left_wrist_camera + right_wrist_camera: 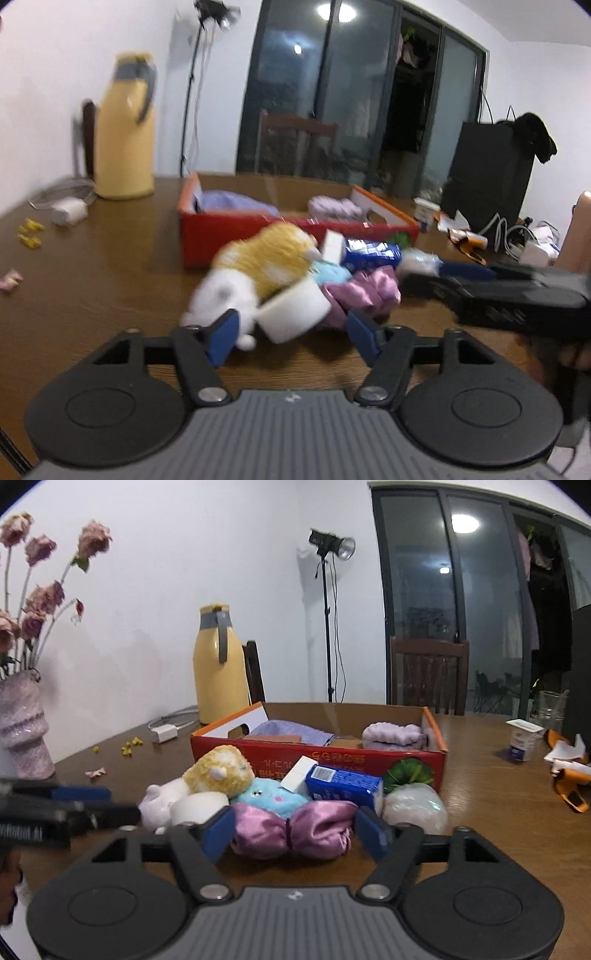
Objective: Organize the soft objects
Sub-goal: 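Close the left gripper on the white foam cylinder while the right grips a small white block, then lift both held white items and carry them over the box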
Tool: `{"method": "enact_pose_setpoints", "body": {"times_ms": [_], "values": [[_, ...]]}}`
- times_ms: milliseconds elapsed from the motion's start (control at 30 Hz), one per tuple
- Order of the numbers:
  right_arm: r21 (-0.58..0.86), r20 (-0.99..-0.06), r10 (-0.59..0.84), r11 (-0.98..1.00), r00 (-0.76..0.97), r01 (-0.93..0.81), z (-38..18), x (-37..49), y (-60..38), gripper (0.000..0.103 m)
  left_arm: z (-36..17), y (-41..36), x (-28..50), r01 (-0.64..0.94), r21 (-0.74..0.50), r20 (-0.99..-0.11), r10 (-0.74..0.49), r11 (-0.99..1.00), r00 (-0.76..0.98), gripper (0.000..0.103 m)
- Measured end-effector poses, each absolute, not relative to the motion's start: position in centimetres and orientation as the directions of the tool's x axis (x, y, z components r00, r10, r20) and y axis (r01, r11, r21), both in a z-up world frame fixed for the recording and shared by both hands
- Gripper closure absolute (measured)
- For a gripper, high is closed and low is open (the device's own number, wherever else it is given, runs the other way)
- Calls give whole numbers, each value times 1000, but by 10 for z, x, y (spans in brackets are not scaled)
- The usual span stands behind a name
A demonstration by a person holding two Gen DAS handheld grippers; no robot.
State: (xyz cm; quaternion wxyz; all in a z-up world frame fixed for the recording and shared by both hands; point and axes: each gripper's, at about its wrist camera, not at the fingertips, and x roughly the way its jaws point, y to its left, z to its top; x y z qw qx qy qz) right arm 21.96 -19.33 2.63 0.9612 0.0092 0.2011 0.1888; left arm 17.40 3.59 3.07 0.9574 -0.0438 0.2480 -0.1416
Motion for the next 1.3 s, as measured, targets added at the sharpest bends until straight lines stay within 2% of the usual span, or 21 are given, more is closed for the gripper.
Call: {"method": "enact_pose_setpoints", "body": {"times_ms": [133, 267, 500, 567, 633, 700, 767, 800, 833, 900, 1000, 1067, 1100, 1133, 1300], "values": [[113, -398, 385, 921, 833, -372, 26, 256, -181, 45, 18, 30, 202, 230, -184, -504, -293, 956, 813, 37], [111, -408, 400, 914, 821, -390, 25, 283, -168, 46, 10, 34, 223, 200, -236, -521, -297, 951, 800, 37], [57, -473, 376, 916, 797, -398, 7, 283, -169, 46, 1, 40, 236, 156, -266, -529, -279, 951, 801, 37], [80, -484, 387, 913, 785, -401, 7, 276, -176, 46, 2, 43, 236, 160, -285, -517, -292, 945, 804, 33], [103, -465, 399, 911, 790, -399, 15, 272, -182, 46, 4, 44, 237, 168, -307, -502, -310, 937, 807, 18], [116, -437, 415, 906, 798, -407, 22, 276, -181, 46, 6, 41, 241, 149, -305, -498, -291, 941, 817, 18], [122, -433, 417, 906, 799, -406, 25, 288, -175, 51, 7, 38, 248, 122, -301, -495, -265, 946, 827, 20], [134, -437, 415, 908, 798, -398, 24, 297, -173, 52, 8, 37, 252, 103, -297, -505, -247, 949, 827, 24], [154, -453, 409, 911, 792, -382, 24, 306, -171, 52, 7, 37, 255, 90, -294, -515, -237, 952, 824, 35], [168, -447, 386, 922, 807, -349, 30, 318, -169, 52, 6, 38, 259, 77, -296, -528, -231, 952, 817, 45], [154, -490, 350, 936, 798, -316, 29, 341, -162, 51, 5, 39, 254, 90, -292, -518, -237, 952, 822, 47], [230, -545, 375, 927, 750, -297, 19, 360, -162, 59, 7, 37, 250, 97, -281, -520, -236, 955, 821, 48], [256, -555, 389, 921, 735, -295, 14, 364, -162, 70, 8, 38, 246, 104, -280, -515, -241, 954, 822, 48], [272, -550, 395, 918, 736, -289, 11, 365, -163, 79, 10, 38, 242, 108, -278, -511, -242, 955, 825, 48], [317, -470, 429, 898, 771, -307, 22, 337, -171, 81, 24, 44, 215, 103, -268, -493, -228, 958, 839, 48]]}}
